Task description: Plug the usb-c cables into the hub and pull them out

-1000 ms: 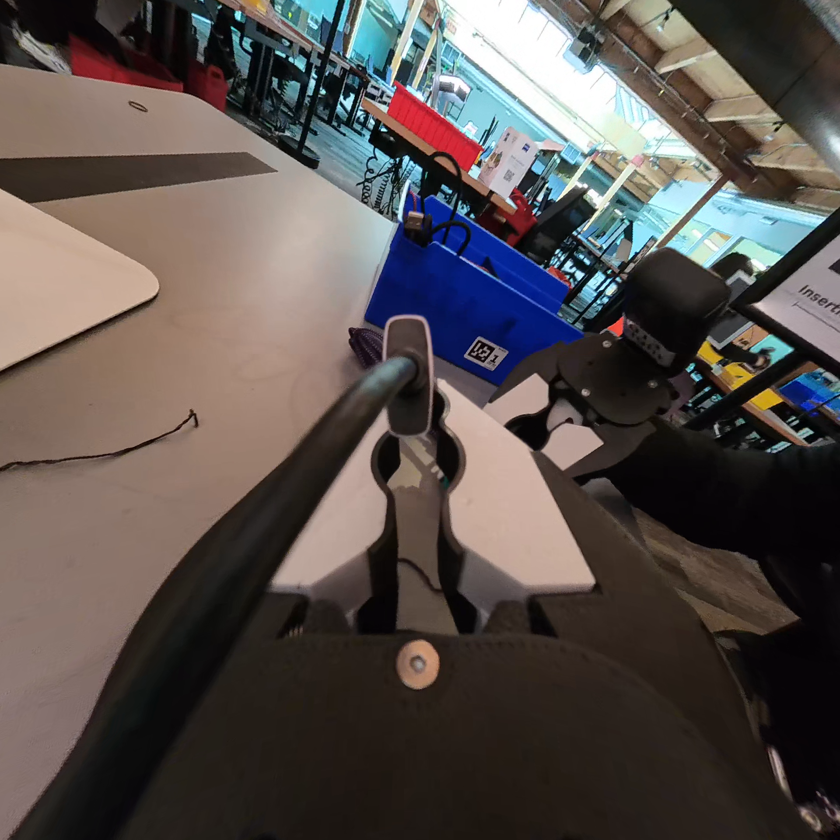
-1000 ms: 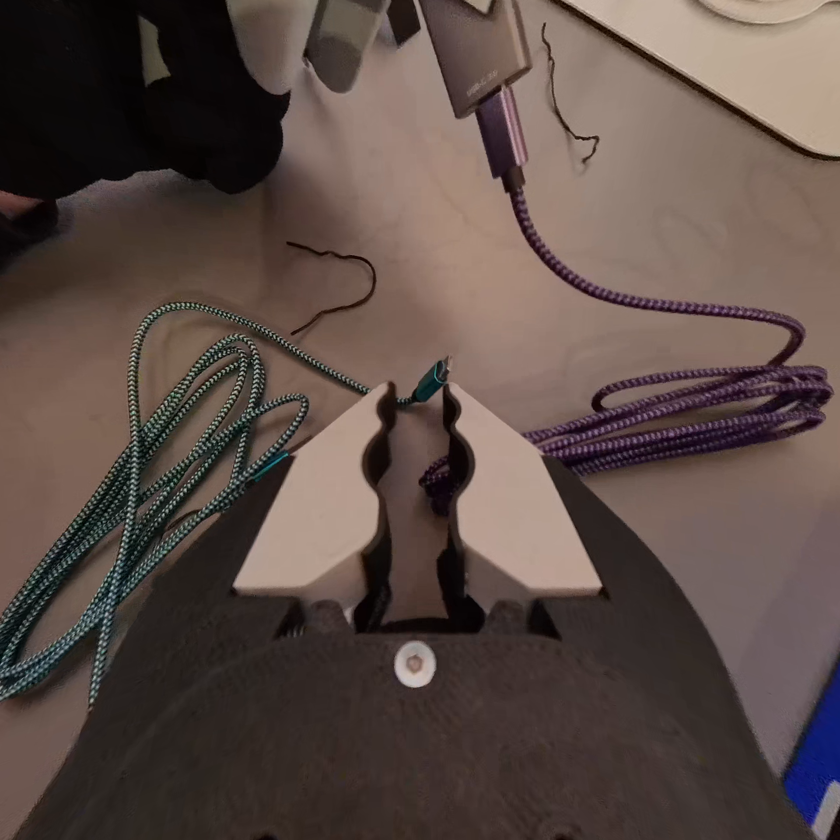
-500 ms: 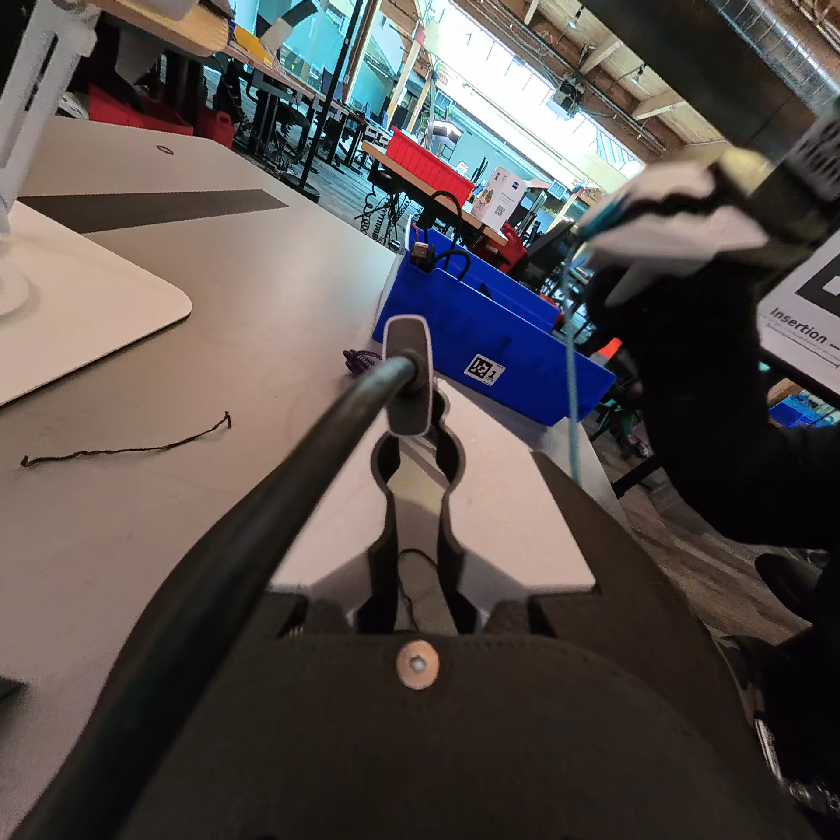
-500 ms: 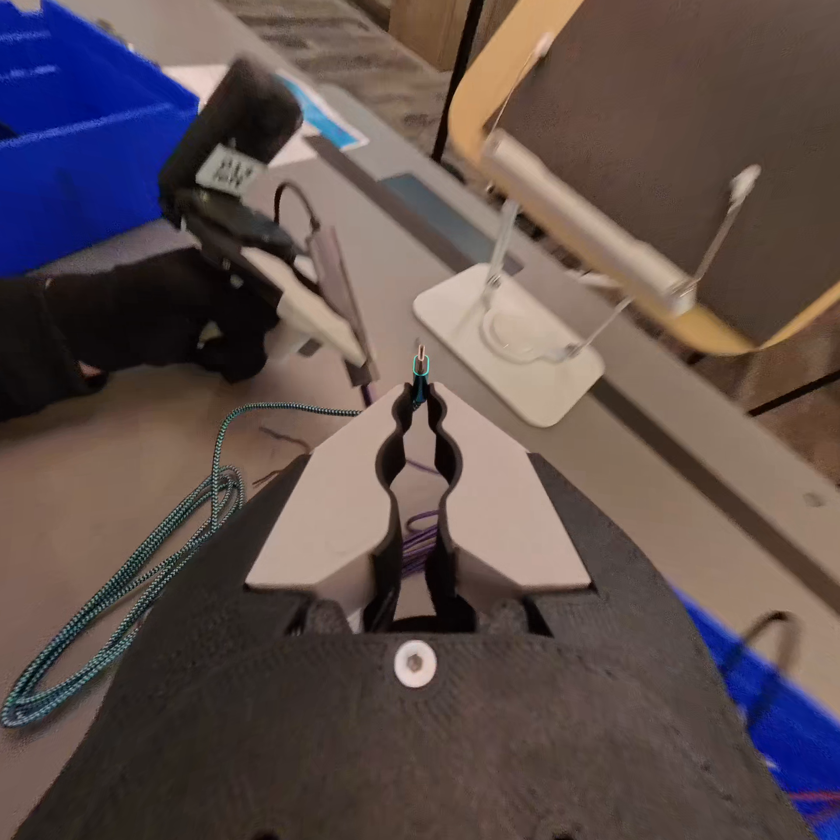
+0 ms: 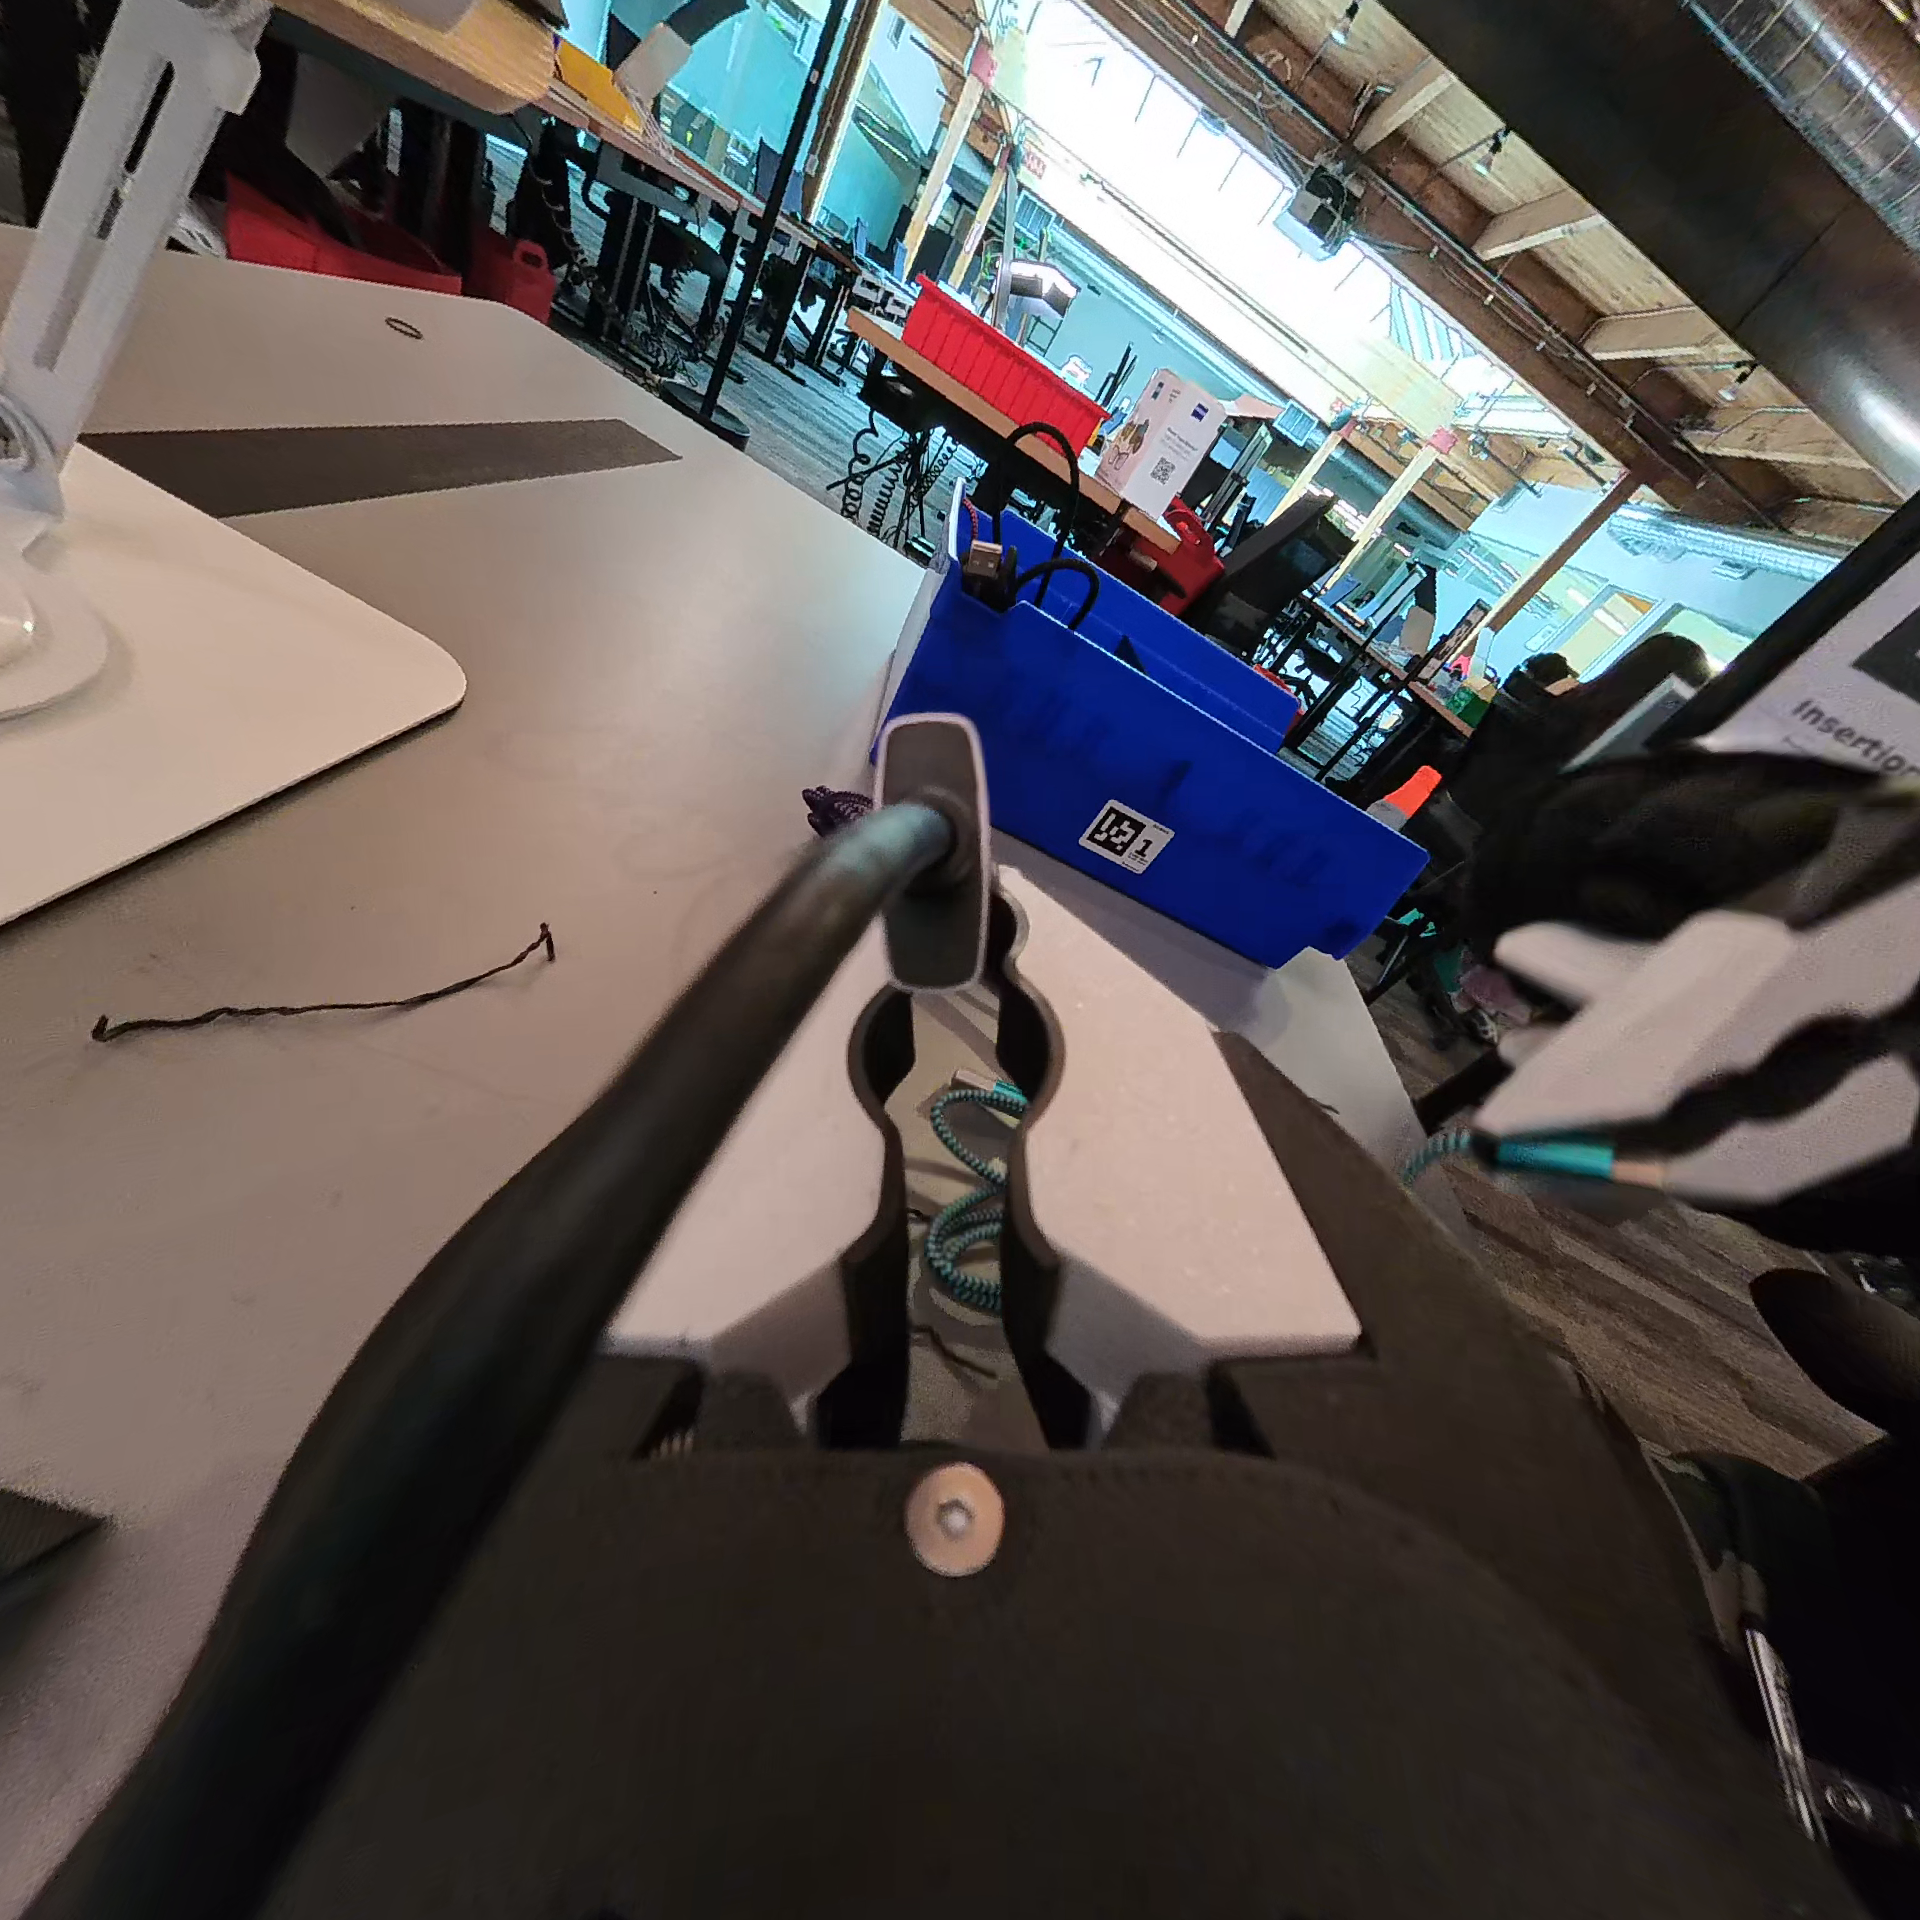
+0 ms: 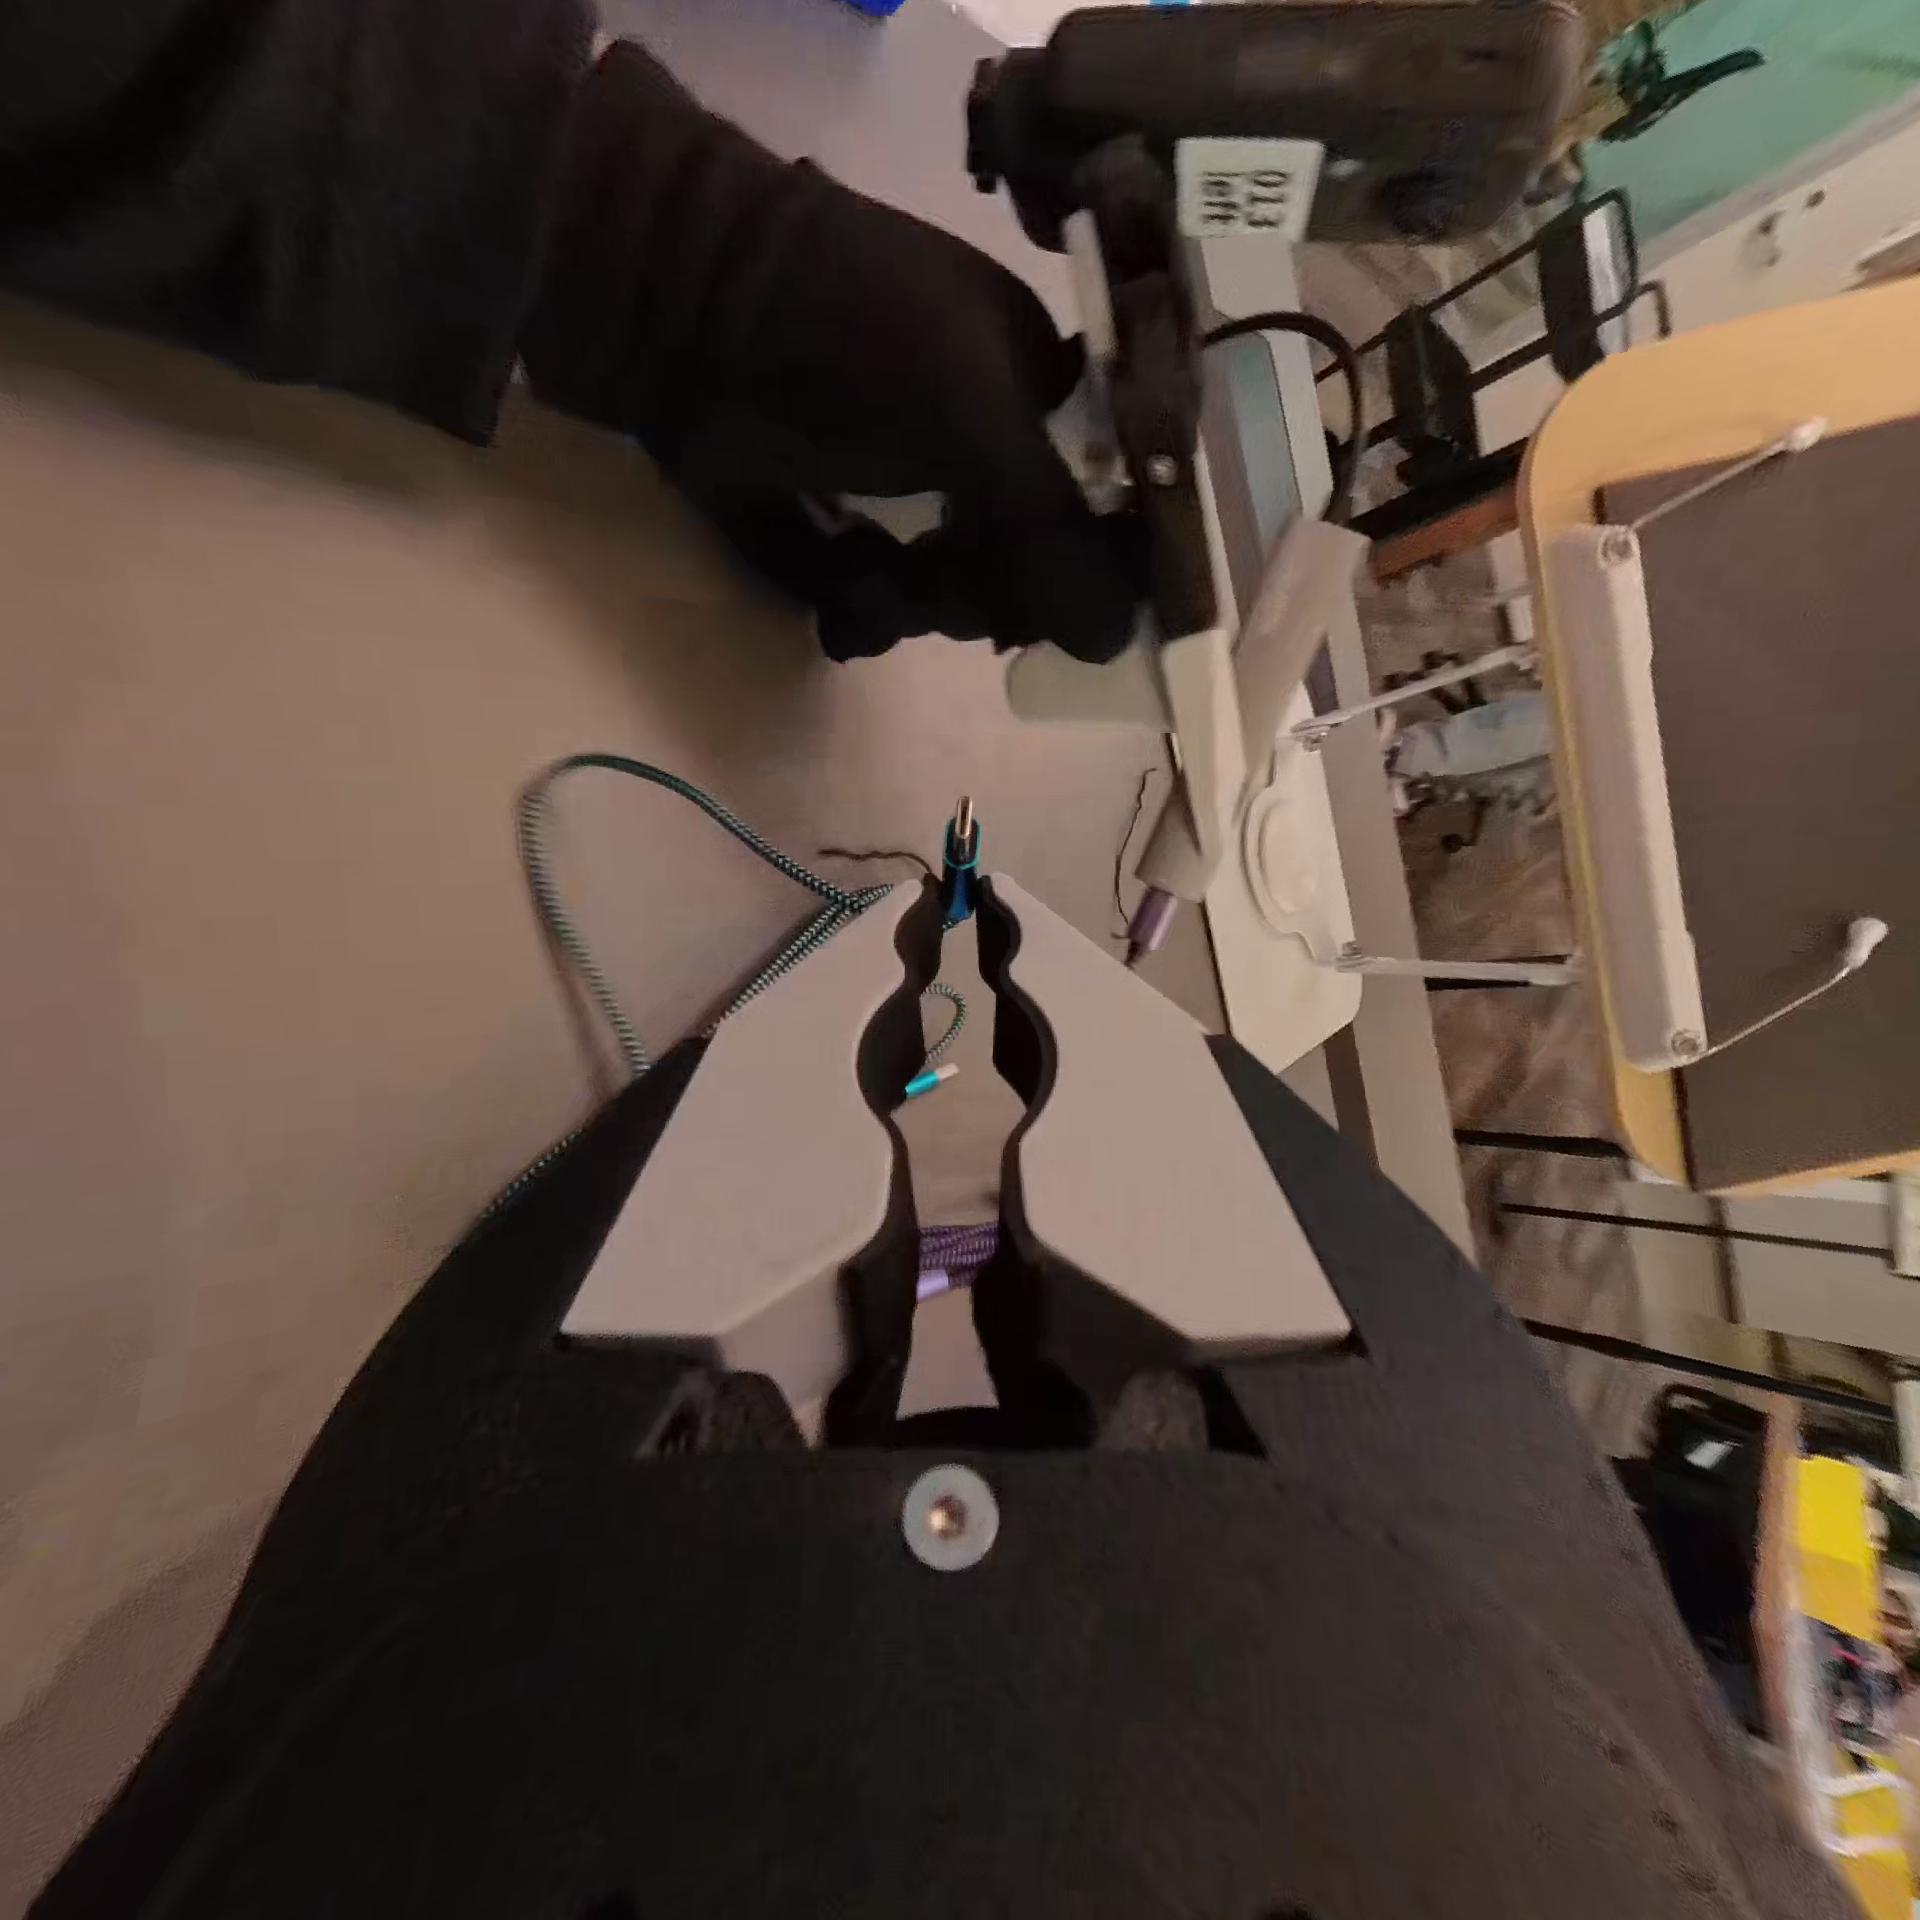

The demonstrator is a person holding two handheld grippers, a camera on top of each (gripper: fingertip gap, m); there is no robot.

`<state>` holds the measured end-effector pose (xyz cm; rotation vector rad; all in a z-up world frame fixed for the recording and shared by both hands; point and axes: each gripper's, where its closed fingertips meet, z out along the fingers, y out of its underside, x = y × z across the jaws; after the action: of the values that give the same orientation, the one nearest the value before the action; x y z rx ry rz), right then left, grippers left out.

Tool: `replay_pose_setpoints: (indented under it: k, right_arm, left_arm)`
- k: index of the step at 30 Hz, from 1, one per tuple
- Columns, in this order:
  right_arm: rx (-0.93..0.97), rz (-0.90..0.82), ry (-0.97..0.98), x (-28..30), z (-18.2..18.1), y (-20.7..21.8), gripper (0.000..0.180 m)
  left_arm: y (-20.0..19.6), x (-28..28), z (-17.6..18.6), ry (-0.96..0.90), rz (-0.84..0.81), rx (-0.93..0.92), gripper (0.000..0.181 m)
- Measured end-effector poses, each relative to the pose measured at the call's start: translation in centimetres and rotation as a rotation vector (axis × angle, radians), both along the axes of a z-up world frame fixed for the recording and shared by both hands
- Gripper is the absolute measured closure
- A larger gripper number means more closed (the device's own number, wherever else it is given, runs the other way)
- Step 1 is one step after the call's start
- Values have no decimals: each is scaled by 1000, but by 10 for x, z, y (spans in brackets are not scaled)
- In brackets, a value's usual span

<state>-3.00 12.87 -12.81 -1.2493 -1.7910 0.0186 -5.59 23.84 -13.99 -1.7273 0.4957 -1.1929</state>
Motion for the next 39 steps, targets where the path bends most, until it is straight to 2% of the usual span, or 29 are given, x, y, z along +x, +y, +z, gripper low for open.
replay_pose_setpoints:
  k: [5, 7, 10, 12, 14, 18, 21, 22, 25, 28, 30, 39]
  right_arm:
    - [87, 81, -67, -31, -38, -30, 176]
    - [61, 123, -104, -43, -52, -37, 175]
    - [-125, 151, -120, -56, -75, -40, 166]
    - [-208, 93, -155, -54, -89, -29, 145]
    - [-265, 70, -130, -54, -88, -25, 137]
    - [-462, -41, 12, -51, -76, -24, 135]
    - [-679, -178, 161, -51, -76, -21, 141]
    - [-694, -216, 188, -49, -78, -17, 141]
    - [-681, -288, 224, -50, -85, -5, 144]
    - [-615, -315, 143, -50, -103, -2, 147]
    - [-575, -302, 120, -53, -103, -1, 153]
    - [-512, -313, 45, -72, -106, 8, 156]
  left_arm:
    - [0, 1, -1, 9, -4, -2, 176]
    - [0, -1, -1, 12, 3, -1, 176]
    - [1, -5, -2, 13, 11, -3, 176]
    - [1, -7, -2, 13, 13, -5, 176]
    - [2, -9, -2, 10, 18, -6, 175]
    - [3, -11, -1, -9, 18, -11, 175]
    - [4, -12, 0, -15, 21, -10, 175]
    - [4, -12, 0, -17, 22, -10, 180]
    - [5, -14, 1, -29, 26, -11, 175]
    - [5, -15, 2, -40, 27, -11, 175]
    - [5, -15, 2, -44, 27, -13, 175]
    - [6, -17, 3, -54, 29, -13, 175]
